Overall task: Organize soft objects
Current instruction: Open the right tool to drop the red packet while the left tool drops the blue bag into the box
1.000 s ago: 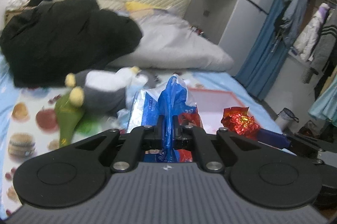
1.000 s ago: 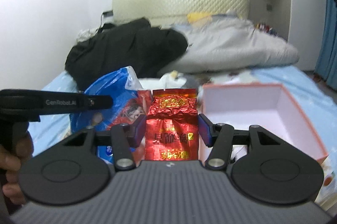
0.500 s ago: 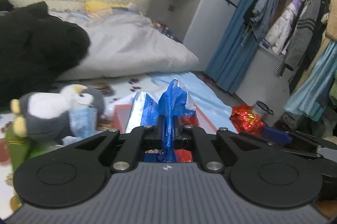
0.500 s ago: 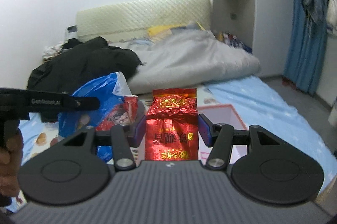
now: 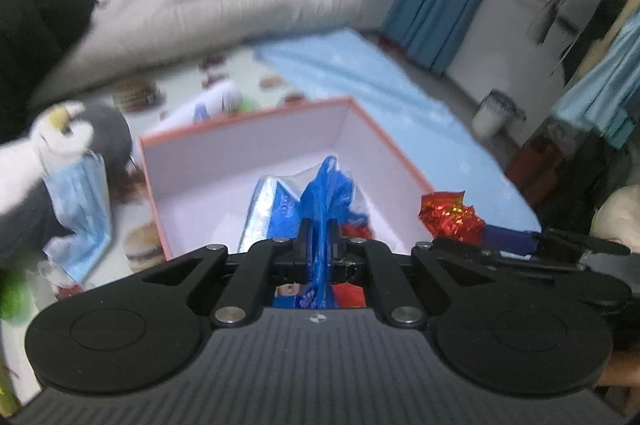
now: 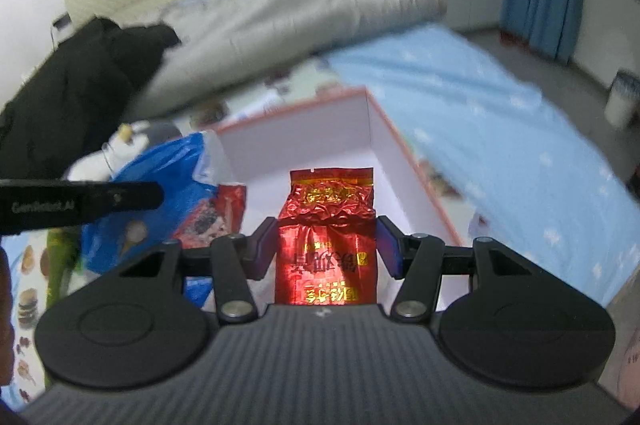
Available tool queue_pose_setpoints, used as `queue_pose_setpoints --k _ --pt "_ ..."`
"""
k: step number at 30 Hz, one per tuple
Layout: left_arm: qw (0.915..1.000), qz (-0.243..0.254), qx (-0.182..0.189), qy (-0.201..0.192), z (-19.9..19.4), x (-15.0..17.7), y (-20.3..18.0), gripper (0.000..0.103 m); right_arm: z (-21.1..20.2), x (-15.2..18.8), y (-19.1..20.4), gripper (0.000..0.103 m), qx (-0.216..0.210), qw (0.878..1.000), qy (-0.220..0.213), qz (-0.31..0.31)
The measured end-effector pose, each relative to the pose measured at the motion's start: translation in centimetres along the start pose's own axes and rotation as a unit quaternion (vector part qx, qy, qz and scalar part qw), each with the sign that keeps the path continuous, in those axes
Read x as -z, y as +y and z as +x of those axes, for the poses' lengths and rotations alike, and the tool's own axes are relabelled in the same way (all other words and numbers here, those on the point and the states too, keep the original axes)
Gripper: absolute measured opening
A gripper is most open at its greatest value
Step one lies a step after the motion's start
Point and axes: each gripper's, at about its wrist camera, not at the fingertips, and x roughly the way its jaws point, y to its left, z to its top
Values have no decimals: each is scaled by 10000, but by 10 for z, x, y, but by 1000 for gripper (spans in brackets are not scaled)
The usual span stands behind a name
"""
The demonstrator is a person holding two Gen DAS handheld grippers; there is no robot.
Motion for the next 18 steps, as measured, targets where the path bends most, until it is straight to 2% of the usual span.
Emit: queue_pose_setpoints --k 3,6,11,12,18 --pt "9995 -89 -48 287 25 0 2 7 24 8 -6 56 27 9994 346 -30" --pt "9991 -47 -17 419 41 2 1 7 34 13 -16 56 -23 9987 497 100" --pt "9981 -169 -20 592 52 8 1 8 33 18 -21 57 -178 9983 551 118" --pt "9980 -170 -2 606 53 8 2 8 33 17 -23 61 -207 9981 562 167" --pt "9989 16 -18 462 29 12 1 9 17 11 -25 62 -282 9987 321 289"
